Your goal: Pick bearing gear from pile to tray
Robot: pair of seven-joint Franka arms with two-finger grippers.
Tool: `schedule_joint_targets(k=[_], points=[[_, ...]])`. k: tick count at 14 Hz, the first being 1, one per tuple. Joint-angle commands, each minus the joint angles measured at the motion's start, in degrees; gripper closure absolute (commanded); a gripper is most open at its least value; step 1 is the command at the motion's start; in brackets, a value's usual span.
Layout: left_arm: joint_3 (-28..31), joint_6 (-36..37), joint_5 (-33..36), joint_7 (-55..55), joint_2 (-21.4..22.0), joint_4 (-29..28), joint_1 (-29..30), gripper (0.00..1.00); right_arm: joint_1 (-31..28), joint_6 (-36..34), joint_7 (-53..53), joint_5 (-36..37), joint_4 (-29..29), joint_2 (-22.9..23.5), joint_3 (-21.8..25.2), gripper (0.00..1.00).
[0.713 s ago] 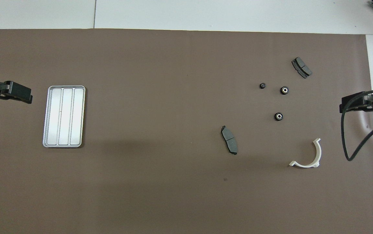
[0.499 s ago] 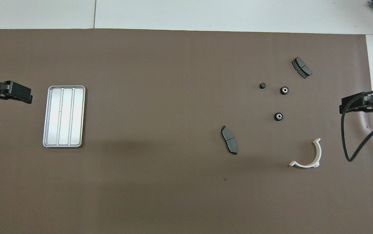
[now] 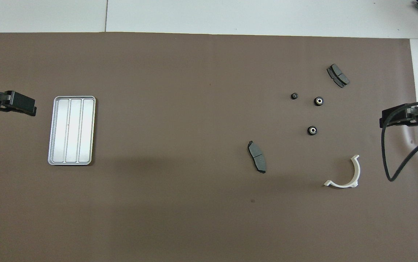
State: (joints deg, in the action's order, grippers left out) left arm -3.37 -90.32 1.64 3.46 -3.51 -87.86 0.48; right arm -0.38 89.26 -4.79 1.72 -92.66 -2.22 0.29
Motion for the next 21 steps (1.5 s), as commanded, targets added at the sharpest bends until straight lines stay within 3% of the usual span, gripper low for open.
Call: schedule_joint_targets(k=[1,4,8,17,21], points=[[0.0,-0.3,1.3,-0.6,1.6,-1.7,0.0,0.0,-0.6,-0.3,0.8,-0.5,-2.7,-1.7,-0.3,0.0],[0.0,-0.3,1.3,-0.6,1.6,-1.7,0.0,0.0,-0.2,2.0,0.4,-0.7,-5.8,-3.1,-0.4,0.0],[0.0,-0.3,1.3,-0.6,1.6,-1.7,0.0,0.0,0.9,13.3,0.5,-0.8,-10.0,-1.3,-0.6,0.0],[0.0,-0.3,1.3,-0.6,1.6,-1.7,0.0,0.0,3.2,39.6,0.7,-2.6,-9.1,19.7,-0.6,0.0],[-0.1,-0.3,1.3,-0.6,1.6,-1.7,0.0,0.0,6.1,46.0,0.6,-2.5,-9.1,24.8,-0.6,0.0]])
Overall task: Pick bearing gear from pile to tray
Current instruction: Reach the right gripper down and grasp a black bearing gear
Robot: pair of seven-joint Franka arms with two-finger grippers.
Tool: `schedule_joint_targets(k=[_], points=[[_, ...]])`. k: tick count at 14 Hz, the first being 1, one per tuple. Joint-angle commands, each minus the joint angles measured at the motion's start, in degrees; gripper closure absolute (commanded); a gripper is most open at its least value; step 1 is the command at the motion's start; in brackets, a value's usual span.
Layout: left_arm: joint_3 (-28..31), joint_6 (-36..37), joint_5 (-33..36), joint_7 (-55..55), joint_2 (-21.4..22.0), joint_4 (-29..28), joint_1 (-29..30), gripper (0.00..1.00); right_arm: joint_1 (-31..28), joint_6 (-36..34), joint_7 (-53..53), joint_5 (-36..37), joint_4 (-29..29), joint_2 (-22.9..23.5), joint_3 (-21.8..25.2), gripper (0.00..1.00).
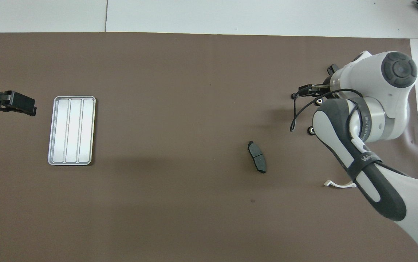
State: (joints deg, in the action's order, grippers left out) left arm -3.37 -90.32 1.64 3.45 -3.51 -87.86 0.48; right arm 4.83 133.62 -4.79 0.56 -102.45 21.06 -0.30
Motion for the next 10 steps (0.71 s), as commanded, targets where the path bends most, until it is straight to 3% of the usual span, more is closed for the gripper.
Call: schedule_joint_targets(k=[1,4,9,10], points=[[0.0,-0.3,1.3,-0.6,1.6,-1.7,0.0,0.0,1.6,2.7,0.6,-1.3,1.0,2.9,0.0,0.0],[0.0,-0.3,1.3,-0.6,1.6,-1.7,0.0,0.0,2.3,3.6,1.0,-0.2,3.7,6.8,0.0,0.0],[0.0,-0.3,1.3,-0.6,1.6,-1.7,0.0,0.0,2.2,7.4,3.1,2.5,3.8,8.9,0.0,0.0],[0.0,-0.3,1.3,-0.6,1.6,-1.7,0.0,0.0,2.3,7.5,3.1,2.5,3.8,9.1,0.0,0.05]])
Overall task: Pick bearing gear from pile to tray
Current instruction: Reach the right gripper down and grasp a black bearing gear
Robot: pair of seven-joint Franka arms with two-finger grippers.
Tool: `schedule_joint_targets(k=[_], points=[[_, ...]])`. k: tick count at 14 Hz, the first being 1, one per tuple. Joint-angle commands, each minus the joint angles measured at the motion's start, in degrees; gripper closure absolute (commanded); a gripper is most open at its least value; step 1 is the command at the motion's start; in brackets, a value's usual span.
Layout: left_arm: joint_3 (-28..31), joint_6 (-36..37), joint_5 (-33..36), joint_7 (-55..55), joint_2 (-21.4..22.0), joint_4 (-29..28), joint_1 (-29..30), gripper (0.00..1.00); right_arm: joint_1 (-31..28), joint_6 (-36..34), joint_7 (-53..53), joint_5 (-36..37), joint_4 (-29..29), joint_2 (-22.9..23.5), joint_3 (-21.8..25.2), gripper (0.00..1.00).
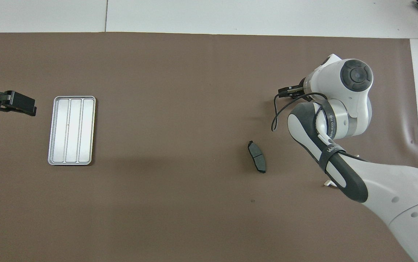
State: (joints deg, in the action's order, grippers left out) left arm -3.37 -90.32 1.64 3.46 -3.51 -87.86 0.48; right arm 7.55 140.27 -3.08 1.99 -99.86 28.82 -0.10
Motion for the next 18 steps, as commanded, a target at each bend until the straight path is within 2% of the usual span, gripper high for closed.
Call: schedule_joint_targets(k=[1,2,5,6,8,10,18], points=[[0.0,-0.3,1.3,-0.6,1.6,-1.7,0.0,0.0,-0.3,0.9,1.4,1.1,1.2,1.4,-0.3,0.12],[0.0,-0.3,1.3,-0.6,1.6,-1.7,0.0,0.0,-0.3,1.0,1.4,1.1,1.2,1.7,-0.3,0.19],[0.0,-0.3,1.3,-0.6,1.6,-1.7,0.0,0.0,-0.6,1.0,1.5,1.1,1.1,1.9,-0.3,0.27],[0.0,-0.3,1.3,-0.6,1.6,-1.7,0.0,0.0,-0.6,1.0,1.5,1.1,0.8,1.9,-0.3,0.33],[0.0,-0.3,1.3,-0.6,1.6,-1.7,0.0,0.0,-0.6,0.9,1.5,1.2,0.6,1.9,-0.3,0.35],[0.0,-0.3,1.3,-0.6,1.6,-1.7,0.0,0.0,-0.9,0.9,1.5,1.3,0.5,1.9,-0.2,0.41],[-0.1,-0.4,1.3,-0.5,1.7,-1.6,-0.7,0.0,-0.9,0.8,1.3,1.3,-0.2,1.9,-0.2,0.48]])
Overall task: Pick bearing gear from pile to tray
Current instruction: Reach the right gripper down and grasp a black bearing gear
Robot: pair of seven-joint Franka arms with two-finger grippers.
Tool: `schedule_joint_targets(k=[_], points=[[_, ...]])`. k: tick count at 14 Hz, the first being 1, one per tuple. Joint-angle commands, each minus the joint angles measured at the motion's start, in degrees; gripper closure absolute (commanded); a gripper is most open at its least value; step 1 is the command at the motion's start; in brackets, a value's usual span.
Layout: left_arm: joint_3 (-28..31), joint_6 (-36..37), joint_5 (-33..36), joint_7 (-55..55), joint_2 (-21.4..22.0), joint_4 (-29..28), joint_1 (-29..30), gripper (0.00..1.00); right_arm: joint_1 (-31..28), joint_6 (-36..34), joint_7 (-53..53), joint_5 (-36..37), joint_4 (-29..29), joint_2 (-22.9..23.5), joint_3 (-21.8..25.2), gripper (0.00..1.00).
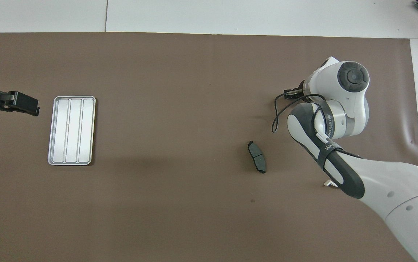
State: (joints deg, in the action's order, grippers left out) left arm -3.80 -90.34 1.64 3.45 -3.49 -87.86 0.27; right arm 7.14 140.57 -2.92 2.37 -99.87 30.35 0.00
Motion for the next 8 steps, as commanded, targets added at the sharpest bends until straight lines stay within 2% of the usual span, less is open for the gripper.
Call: schedule_joint_targets(k=[1,7,8], points=[[0.3,0.2,1.3,-0.6,1.8,-1.7,-0.5,0.0,-0.5,0.5,1.2,0.9,-0.2,0.3,-0.3,0.51],[0.1,-0.6,1.3,-0.2,2.3,-2.4,-0.6,0.0,-0.5,0.3,1.1,0.9,-0.2,0.3,-0.3,0.58],[0.2,-0.5,1.3,-0.1,2.3,-2.5,-0.7,0.0,-0.5,0.3,1.1,0.9,-0.2,0.3,-0.3,0.73]])
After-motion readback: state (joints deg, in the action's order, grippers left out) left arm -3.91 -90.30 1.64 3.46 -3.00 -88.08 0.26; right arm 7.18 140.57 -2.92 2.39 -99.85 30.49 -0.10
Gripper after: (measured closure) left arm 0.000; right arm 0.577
